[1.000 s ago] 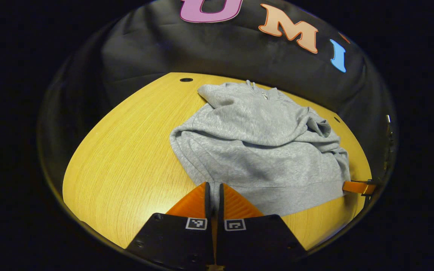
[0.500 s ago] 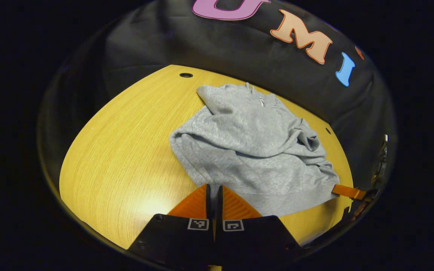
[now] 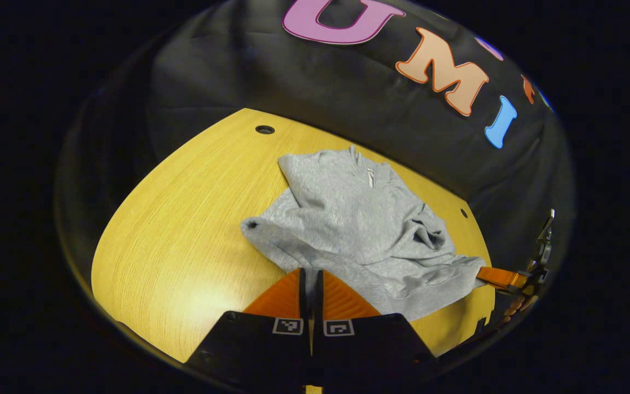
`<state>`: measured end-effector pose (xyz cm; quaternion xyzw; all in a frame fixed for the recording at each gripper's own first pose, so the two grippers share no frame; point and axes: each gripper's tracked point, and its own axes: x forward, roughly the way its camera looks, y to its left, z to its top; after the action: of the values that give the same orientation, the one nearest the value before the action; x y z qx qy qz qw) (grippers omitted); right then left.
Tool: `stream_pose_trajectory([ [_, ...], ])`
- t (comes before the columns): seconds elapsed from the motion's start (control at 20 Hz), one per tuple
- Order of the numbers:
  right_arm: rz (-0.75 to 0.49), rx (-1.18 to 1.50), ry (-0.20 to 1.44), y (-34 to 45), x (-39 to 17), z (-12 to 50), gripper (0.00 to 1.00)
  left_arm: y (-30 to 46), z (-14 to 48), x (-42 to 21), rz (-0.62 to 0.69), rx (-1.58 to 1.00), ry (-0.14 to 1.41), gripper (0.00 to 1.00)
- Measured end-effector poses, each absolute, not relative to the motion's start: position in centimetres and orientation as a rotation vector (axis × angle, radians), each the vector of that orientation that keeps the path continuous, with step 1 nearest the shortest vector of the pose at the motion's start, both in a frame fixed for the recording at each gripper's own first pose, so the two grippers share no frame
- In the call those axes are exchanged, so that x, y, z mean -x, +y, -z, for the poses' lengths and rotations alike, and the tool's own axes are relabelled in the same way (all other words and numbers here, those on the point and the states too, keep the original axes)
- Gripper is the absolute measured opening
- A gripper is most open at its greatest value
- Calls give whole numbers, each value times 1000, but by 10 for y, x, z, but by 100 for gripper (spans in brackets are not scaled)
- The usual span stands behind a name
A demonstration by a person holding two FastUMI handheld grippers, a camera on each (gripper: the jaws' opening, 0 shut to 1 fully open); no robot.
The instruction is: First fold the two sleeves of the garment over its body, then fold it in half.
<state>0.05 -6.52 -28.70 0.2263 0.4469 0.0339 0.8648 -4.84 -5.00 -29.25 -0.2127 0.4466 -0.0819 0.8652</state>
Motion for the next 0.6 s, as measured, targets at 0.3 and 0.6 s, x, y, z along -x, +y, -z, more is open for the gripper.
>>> stream_pose_trajectory([
  [0.3,-66,-632,953,-63,-43,275,3,-45,286,2,181,395,932,0],
  [0.6,16,-782,1006,-73,-81,293,3,-50,303,-40,212,391,990,0],
])
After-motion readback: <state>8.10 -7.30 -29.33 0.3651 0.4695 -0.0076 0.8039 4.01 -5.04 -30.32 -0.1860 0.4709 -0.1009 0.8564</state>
